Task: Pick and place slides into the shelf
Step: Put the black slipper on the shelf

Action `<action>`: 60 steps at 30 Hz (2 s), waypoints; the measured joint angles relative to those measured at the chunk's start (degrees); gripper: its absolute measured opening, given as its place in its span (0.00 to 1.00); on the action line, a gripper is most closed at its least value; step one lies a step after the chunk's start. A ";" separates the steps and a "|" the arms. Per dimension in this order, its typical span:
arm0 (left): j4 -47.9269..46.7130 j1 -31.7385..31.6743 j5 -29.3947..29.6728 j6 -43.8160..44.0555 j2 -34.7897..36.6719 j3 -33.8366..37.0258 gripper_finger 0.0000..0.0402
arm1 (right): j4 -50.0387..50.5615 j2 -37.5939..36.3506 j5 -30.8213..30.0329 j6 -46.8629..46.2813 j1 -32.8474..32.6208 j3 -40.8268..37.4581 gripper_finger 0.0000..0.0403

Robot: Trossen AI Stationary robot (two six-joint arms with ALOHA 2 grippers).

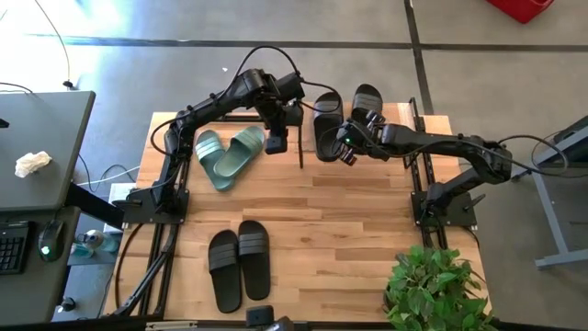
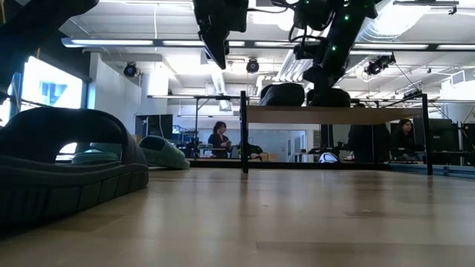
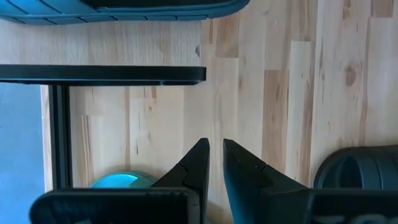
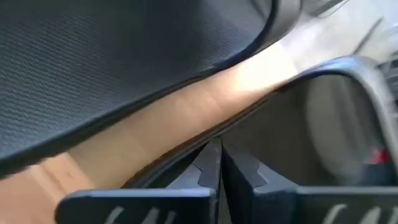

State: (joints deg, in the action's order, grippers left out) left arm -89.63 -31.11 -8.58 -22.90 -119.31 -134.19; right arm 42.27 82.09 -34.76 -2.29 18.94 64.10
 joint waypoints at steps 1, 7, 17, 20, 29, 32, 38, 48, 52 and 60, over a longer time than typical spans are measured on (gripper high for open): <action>0.21 0.00 0.00 0.00 0.00 0.00 0.09 | 0.55 -0.02 0.73 -1.65 -0.04 0.02 0.03; 2.08 0.00 0.00 0.17 0.00 0.00 0.09 | 5.48 -0.66 4.15 -7.48 -1.42 0.28 0.02; 6.52 0.00 -0.02 1.31 0.00 0.00 0.09 | 7.69 -8.13 8.85 -12.35 -6.11 -0.09 0.00; 7.44 0.00 -0.02 2.37 0.00 0.00 0.09 | 7.97 -9.83 9.46 -13.60 -6.61 -0.09 0.00; -0.88 -0.45 -3.47 0.36 -1.25 0.13 0.09 | 8.19 -11.27 14.99 -20.14 -7.04 -0.09 0.00; -0.04 -0.37 -12.93 -0.28 -0.14 0.99 0.09 | 7.17 -13.53 15.30 -24.69 -6.74 -0.09 0.00; 0.57 3.94 -12.52 0.73 1.38 6.54 0.06 | 5.07 -17.89 15.95 -32.27 -4.30 0.00 0.00; 19.44 12.20 -8.77 8.65 2.15 22.79 0.02 | 10.59 -18.45 20.09 -32.19 -1.95 0.00 0.00; 24.85 12.92 -0.57 13.73 2.10 27.01 0.00 | 14.58 -18.74 21.32 -32.25 -1.97 0.00 0.00; 33.95 11.98 3.59 15.65 2.54 32.12 0.00 | 17.56 -17.20 23.75 -30.67 -2.02 -0.15 0.00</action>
State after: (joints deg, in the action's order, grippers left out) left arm -55.68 -19.14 -4.98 -7.24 -116.77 -102.07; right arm 59.83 64.89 -11.01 -32.97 16.93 63.94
